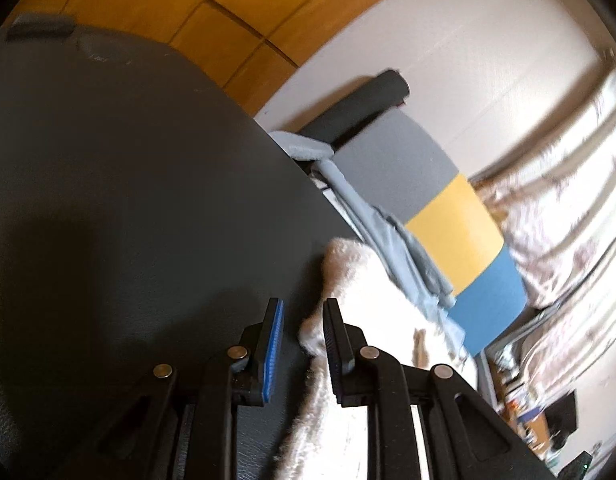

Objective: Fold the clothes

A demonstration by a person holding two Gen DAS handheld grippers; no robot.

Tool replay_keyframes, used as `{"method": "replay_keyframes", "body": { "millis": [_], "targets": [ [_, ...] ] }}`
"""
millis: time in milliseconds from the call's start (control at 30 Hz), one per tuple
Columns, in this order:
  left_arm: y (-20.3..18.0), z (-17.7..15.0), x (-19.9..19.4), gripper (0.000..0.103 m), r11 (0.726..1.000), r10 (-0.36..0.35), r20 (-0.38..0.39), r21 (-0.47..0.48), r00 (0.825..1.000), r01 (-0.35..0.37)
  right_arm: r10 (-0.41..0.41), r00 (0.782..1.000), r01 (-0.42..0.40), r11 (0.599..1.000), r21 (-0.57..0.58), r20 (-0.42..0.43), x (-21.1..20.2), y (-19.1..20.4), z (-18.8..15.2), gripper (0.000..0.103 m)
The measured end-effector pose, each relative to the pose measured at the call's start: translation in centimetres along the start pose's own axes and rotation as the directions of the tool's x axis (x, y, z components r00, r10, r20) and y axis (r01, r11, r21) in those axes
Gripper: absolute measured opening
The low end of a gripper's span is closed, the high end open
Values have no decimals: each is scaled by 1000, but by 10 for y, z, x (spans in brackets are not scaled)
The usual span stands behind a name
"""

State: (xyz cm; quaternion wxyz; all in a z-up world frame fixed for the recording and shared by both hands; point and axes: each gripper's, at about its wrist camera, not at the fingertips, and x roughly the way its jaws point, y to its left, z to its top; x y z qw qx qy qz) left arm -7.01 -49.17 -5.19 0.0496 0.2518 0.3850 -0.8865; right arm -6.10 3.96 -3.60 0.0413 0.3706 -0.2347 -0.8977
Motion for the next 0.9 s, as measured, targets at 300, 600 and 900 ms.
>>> {"method": "replay_keyframes", "body": {
  "millis": [300, 600, 900],
  "targets": [
    [-33, -32, -19, 19, 993, -8, -107, 115, 994, 21, 127, 992, -120, 858, 499, 20, 15, -141, 39, 54],
    [-17, -45, -12, 19, 996, -35, -191, 74, 981, 50, -196, 980, 199, 966, 164, -35, 16, -95, 50, 12],
    [-27, -44, 3, 19, 986, -42, -258, 147, 965, 82, -202, 976, 185, 964, 193, 75, -36, -102, 31, 36]
  ]
}}
